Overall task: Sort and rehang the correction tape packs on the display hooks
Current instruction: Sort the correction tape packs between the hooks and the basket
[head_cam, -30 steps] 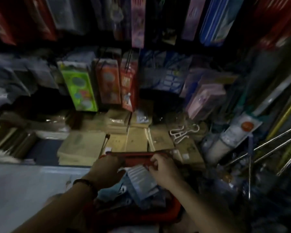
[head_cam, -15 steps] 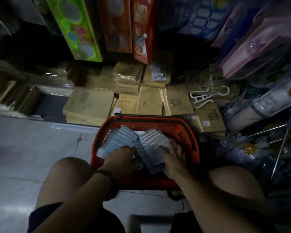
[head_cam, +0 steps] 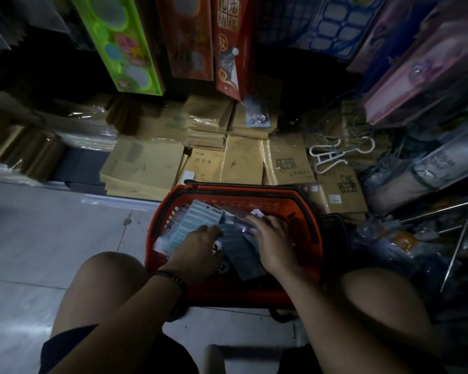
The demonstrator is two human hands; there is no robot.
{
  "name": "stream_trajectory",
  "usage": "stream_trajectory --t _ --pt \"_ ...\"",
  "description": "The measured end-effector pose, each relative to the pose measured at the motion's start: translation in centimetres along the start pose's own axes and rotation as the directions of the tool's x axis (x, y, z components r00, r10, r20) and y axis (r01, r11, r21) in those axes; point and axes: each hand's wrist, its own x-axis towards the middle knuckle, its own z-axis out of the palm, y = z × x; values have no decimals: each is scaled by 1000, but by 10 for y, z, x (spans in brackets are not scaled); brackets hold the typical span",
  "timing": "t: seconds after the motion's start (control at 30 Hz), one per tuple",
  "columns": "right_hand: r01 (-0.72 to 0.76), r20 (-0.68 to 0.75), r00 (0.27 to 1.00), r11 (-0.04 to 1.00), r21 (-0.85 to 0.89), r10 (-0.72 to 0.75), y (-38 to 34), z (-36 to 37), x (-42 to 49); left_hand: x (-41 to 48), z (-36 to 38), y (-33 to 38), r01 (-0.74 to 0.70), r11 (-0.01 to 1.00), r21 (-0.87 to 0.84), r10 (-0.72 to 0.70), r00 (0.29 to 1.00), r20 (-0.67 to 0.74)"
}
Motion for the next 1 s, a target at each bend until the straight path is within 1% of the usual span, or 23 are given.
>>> stream_trajectory --t 0.1,0.17,0.23,0.3,0.37,0.4,0.43,0.47,0.5,0.53,0.57,0.6,0.63,0.67,0.73,0.77,0.8,0.87,0.9,0.93,1.0 --pt "72 -62 996 993 88 -67 -5 -16 3 -8 -2 -1 20 997 -77 -27 995 -99" --pt "111 -50 993 976 188 -103 -8 -23 -1 -13 -3 -1 41 993 -107 -56 987 -149" --pt "99 -27 995 947 305 -96 -11 -26 -10 -17 -4 2 60 984 -167 -88 983 -163" --pt "41 -61 998 911 411 -17 -13 -25 -21 -23 -3 6 70 966 -248 -120 974 -191" --pt "-43 -108 987 845 533 119 -18 -24 -30 -28 -1 11 127 919 -373 -220 950 -220" --pt "-92 -107 973 773 628 204 -21 -23 -33 -31 1 13 178 880 -440 -297 929 -220" --pt "-150 -68 952 646 748 299 -27 -23 -36 -33 2 16 233 832 -503 -376 904 -204" --pt "-206 15 924 465 861 382 -33 -23 -39 -35 3 16 277 766 -580 -442 882 -163" --pt "-242 107 899 279 929 424 -39 -24 -42 -36 4 16 281 667 -690 -472 876 -99" --pt "-257 177 885 135 957 430 -43 -25 -44 -36 3 15 256 526 -811 -450 893 -10" --pt "-266 224 884 47 963 410 -46 -26 -47 -36 2 15 247 374 -894 -369 924 101" --pt "-272 259 893 -17 962 369 -48 -27 -49 -36 1 15 251 263 -931 -263 948 181" --pt "-278 282 905 -59 959 319 -49 -28 -51 -36 1 15 264 203 -943 -185 956 228" --pt "-290 302 916 -84 953 266 -50 -29 -53 -36 0 16 275 176 -945 -143 957 252" --pt "-336 347 920 -91 937 179 -51 -28 -57 -33 0 16 254 129 -959 -122 963 239" --pt "-363 370 917 -75 929 152 -51 -27 -58 -31 0 17 244 78 -967 -123 965 233" --pt "-386 390 911 -55 921 132 -52 -26 -59 -30 -1 16 235 27 -972 -121 966 230" --pt "-405 397 907 32 914 140 -52 -24 -59 -27 -3 12 195 -21 -981 -114 974 196" --pt "-390 368 914 118 913 170 -52 -23 -59 -28 -4 11 163 -15 -987 -111 980 164" --pt "-351 304 928 234 907 214 -53 -23 -59 -29 -5 10 132 1 -991 -111 985 131" --pt "-202 82 963 491 847 255 -52 -28 -60 -35 -10 14 113 48 -992 -149 983 105"
